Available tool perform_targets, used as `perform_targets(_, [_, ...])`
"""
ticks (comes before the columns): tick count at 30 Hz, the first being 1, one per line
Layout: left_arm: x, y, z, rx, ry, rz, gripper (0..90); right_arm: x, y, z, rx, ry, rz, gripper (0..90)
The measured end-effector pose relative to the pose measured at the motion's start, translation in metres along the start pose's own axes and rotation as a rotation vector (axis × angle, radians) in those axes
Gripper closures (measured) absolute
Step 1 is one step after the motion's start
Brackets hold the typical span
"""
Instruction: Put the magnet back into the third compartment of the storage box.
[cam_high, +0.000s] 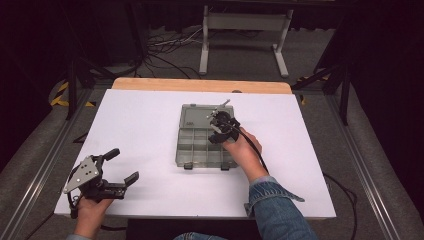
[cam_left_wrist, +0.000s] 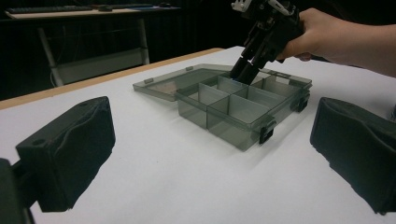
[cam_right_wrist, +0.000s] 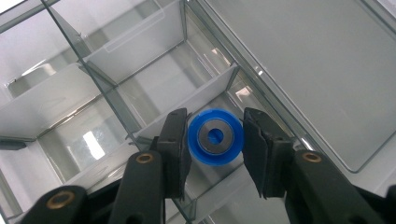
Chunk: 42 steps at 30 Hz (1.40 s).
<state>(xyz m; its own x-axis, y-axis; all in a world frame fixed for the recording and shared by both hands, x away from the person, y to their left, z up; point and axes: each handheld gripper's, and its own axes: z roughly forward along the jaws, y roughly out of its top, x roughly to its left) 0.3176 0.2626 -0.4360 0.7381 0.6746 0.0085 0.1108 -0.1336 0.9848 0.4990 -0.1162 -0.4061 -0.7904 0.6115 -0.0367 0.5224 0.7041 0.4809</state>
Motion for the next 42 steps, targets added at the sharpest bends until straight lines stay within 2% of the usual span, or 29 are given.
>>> perform_targets(11, [0.0, 0.0, 0.0, -0.002, -0.002, -0.001, 0.6, 0.002, 0.0, -0.009, -0.033, -0.007, 0.007, 49.8])
perform_targets(20, [0.0, 0.0, 0.001, -0.002, -0.004, 0.0, 0.6, 0.011, -0.001, -0.029, -0.107, -0.004, -0.012, 34.5])
perform_targets(31, [-0.001, 0.0, 0.001, -0.003, -0.005, 0.0, 0.6, 0.027, -0.006, -0.057, -0.181, 0.003, -0.06, 26.6])
perform_targets(42, [-0.001, 0.001, 0.001, -0.004, -0.005, -0.001, 0.6, 0.039, -0.018, -0.074, -0.22, 0.016, -0.062, 19.5])
